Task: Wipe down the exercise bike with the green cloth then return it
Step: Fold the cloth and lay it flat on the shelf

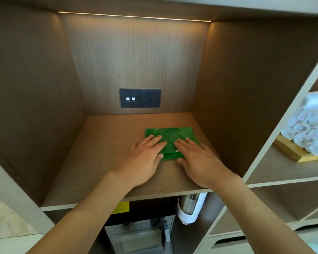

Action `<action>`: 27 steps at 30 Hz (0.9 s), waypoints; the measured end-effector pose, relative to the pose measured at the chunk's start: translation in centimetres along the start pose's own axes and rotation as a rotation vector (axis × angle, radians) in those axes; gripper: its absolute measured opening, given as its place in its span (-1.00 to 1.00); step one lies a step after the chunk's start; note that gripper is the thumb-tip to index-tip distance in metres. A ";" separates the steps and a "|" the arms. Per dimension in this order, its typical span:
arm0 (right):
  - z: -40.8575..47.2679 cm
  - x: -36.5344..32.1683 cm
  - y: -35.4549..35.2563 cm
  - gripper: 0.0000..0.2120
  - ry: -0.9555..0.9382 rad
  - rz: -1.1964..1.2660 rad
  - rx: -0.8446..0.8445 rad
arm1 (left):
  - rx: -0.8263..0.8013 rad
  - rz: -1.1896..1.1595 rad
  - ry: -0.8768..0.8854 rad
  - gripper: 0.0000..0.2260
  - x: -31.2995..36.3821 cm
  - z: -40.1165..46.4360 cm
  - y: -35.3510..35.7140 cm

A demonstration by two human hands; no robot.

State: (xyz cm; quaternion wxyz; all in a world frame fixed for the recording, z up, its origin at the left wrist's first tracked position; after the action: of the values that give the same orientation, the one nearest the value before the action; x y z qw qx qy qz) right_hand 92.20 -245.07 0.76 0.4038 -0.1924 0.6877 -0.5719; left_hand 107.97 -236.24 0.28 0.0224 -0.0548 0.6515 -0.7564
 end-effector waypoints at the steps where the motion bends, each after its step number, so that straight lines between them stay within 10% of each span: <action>1: -1.1 -0.7 0.3 -0.37 -0.012 0.035 -0.016 | -0.022 -0.017 0.010 -0.52 0.4 -1.0 0.3; 27: 9.8 4.0 -0.6 -0.35 0.188 0.141 0.042 | -0.132 0.020 0.063 -0.45 -2.1 11.6 3.0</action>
State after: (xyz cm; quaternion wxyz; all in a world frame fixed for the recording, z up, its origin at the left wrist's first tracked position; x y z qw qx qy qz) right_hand 97.23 -254.33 -0.25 0.3807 -0.0803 0.7222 -0.5719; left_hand 111.29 -247.90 -1.16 0.0058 -0.0255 0.7008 -0.7128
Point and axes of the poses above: each hand's wrist, its own z-axis towards the middle knuckle, its own y-axis out of the palm, x = y × z, the point moved 5 cm from there along z, towards the middle knuckle, and after that the axes turned 12 degrees about z, right-handed, at the moved point
